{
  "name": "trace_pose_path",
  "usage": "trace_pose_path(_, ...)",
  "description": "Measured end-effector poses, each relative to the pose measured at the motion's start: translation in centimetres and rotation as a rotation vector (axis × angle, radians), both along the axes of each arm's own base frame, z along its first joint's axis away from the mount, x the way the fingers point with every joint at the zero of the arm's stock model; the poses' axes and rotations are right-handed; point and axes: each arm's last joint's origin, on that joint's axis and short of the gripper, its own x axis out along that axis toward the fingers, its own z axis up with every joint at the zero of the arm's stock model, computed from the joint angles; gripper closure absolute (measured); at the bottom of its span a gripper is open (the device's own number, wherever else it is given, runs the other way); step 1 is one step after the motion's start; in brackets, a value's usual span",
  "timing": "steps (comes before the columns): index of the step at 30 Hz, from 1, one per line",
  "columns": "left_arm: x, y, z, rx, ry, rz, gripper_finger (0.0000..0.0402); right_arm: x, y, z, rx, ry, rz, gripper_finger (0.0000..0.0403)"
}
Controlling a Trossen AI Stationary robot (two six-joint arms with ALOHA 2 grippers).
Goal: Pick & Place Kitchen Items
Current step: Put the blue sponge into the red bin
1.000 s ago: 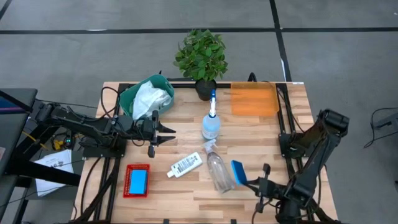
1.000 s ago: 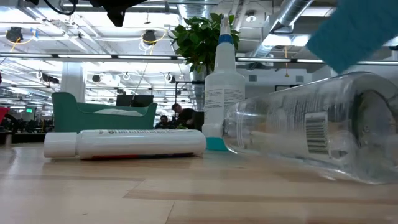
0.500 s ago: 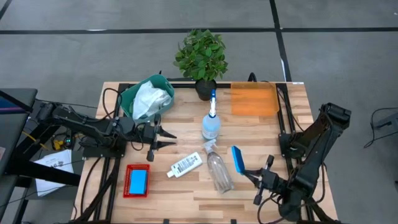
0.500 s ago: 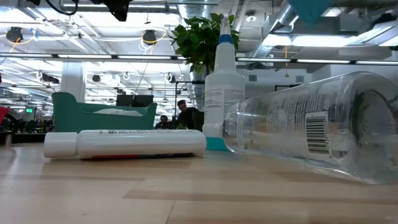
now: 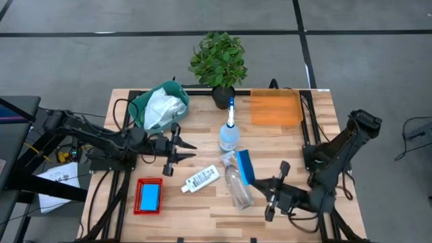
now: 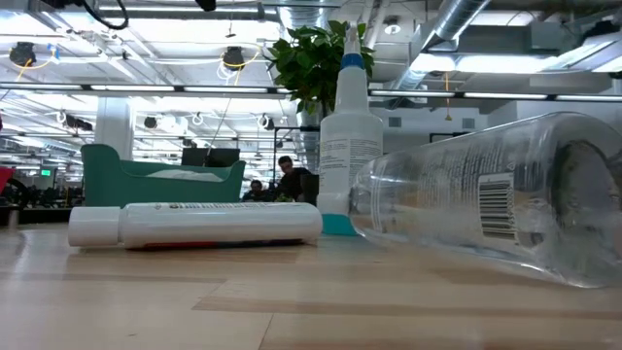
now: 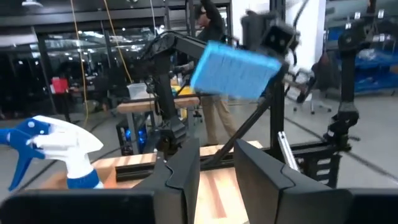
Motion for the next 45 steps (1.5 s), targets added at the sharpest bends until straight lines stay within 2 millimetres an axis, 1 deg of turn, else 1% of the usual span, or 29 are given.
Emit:
trace_pose_path(3,0.2,0.0,-0.2,0.041,0.003,0.006,0.0306,1.0,-0.7,1.2,0.019,-0.079,0.078,0.0403)
trace_pose_path(7,0.2,-0.1,0.0,0.064,-0.016,-0.003,0.0306,1.8,-1.4,2.5,0.079,-0.209,0.208,0.0403)
trace_pose_path(11,0.1,-0.4,0.2,0.078,-0.051,-0.113,0.0306,2.4,-1.7,3.0,0.128,-0.282,0.383,0.0403)
trace_pose_path(15,-0.1,-0.9,0.5,0.124,-0.095,-0.269,0.0306,3.3,-1.8,2.8,0.164,-0.313,0.529,0.0403)
trace_pose_path(18,-0.3,-1.4,0.8,0.155,-0.157,-0.397,0.0306,4.1,-1.5,2.0,0.145,-0.317,0.566,0.0403)
trace_pose_path(21,-0.2,-2.3,0.6,0.216,-0.201,-0.486,0.0306,5.0,-1.4,1.3,0.113,-0.35,0.562,0.0403)
trace_pose_path(25,0.1,-3.4,0.4,0.268,-0.266,-0.51,0.0305,6.3,-1.4,0.2,0.069,-0.369,0.605,0.0403)
trace_pose_path(28,0.3,-4.0,0.4,0.282,-0.334,-0.515,0.0296,7.1,-1.6,-0.4,0.065,-0.398,0.636,0.0403)
trace_pose_path(32,0.5,-4.5,0.4,0.277,-0.389,-0.521,0.027,8.1,-1.7,-1.4,0.051,-0.416,0.639,0.0403)
trace_pose_path(34,0.7,-4.6,0.3,0.285,-0.418,-0.515,0.0252,8.6,-1.9,-1.8,0.042,-0.448,0.671,0.0403)
trace_pose_path(38,1.0,-4.9,0.0,0.321,-0.445,-0.508,0.0216,9.8,-2.1,-3.2,0.037,-0.521,0.734,0.0403)
trace_pose_path(40,1.0,-5.0,0.0,0.321,-0.463,-0.505,0.02,10.3,-2.3,-3.9,0.037,-0.561,0.732,0.0403)
trace_pose_path(45,1.1,-5.2,0.0,0.318,-0.489,-0.502,0.0174,11.6,-3.2,-5.6,0.036,-0.596,0.694,0.0403)
